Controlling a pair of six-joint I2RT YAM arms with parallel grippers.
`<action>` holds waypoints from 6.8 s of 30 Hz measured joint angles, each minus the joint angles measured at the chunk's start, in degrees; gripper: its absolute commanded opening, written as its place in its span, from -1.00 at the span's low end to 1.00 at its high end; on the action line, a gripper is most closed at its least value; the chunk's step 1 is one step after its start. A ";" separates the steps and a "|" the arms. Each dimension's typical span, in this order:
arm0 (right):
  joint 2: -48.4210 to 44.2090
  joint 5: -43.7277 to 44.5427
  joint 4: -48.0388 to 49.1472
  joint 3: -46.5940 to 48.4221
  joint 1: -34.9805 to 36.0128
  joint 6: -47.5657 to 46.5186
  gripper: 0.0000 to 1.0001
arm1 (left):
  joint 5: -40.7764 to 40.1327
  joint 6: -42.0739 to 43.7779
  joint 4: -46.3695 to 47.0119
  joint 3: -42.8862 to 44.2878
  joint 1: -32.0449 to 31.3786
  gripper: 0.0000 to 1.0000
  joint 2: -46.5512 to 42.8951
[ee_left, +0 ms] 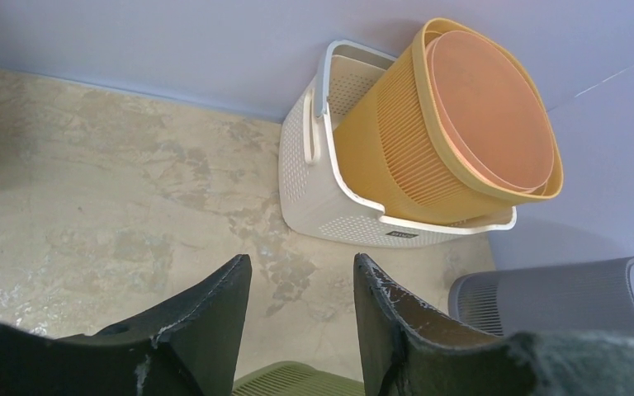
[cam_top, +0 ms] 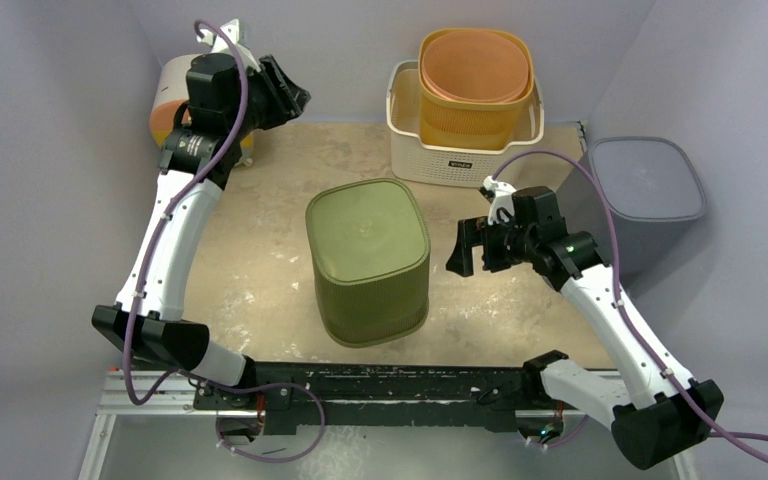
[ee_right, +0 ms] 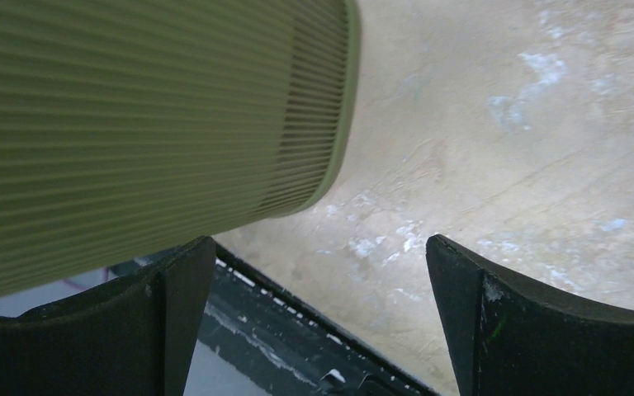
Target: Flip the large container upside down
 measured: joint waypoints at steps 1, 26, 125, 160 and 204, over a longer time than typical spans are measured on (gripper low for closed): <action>-0.04 -0.72 -0.20 -0.07 0.66 0.02 1.00 | 0.00 -0.07 0.02 -0.02 0.00 -0.07 0.26; 36.65 -2.84 17.66 16.68 27.50 4.83 1.00 | 10.34 -8.52 6.95 5.95 0.00 -0.06 -1.77; 21.62 35.89 20.50 9.49 23.74 22.80 1.00 | -10.49 1.84 4.46 -37.86 0.33 -0.28 -8.22; 59.23 17.88 14.51 78.47 -4.90 -5.38 0.87 | -7.50 8.74 5.70 -28.09 8.44 -0.21 6.19; 67.63 -0.11 20.87 78.44 -10.97 -2.89 0.53 | -4.66 5.01 4.52 -22.53 1.29 -0.20 2.10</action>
